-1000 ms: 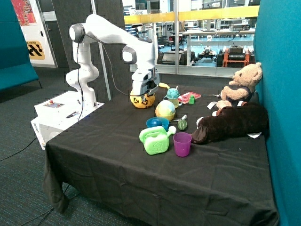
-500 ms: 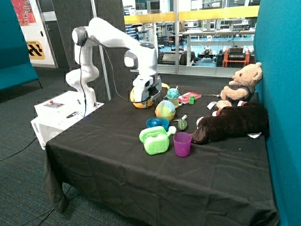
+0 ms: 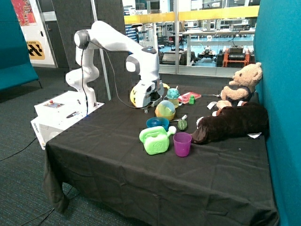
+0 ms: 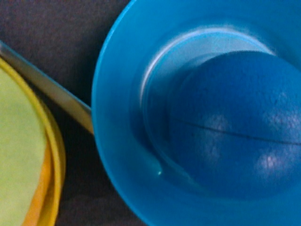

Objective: Sort the balls from left to right in order of size

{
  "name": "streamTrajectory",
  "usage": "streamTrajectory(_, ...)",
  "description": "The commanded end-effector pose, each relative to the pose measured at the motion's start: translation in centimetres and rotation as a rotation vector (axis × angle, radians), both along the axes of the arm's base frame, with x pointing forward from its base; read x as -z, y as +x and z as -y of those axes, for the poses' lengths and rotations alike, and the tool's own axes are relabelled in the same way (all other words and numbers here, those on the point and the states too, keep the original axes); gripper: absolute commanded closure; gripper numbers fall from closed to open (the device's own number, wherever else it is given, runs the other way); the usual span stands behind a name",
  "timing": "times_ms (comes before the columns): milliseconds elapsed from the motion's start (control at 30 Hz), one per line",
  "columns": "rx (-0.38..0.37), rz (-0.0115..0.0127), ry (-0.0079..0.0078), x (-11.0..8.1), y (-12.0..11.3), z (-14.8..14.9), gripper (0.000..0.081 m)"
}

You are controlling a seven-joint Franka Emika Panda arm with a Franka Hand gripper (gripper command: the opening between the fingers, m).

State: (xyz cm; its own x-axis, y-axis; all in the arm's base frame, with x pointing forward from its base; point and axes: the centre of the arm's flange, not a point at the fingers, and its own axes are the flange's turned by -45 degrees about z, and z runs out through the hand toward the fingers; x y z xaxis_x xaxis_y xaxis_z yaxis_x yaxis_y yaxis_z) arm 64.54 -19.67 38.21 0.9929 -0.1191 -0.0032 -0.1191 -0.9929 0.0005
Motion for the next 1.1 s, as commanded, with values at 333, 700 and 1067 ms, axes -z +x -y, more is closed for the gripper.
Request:
streamTrajectory(333,-0.016,0.0032,0.0002,1.7,1.6,1.0,0.0133)
streamTrajectory(700,-0.017,0.0032,0.0002,2.6,1.3,1.6,0.0133)
streamTrajectory(1067,-0.028,0.0032,0.0002,3.8,1.5,1.6,0.0135)
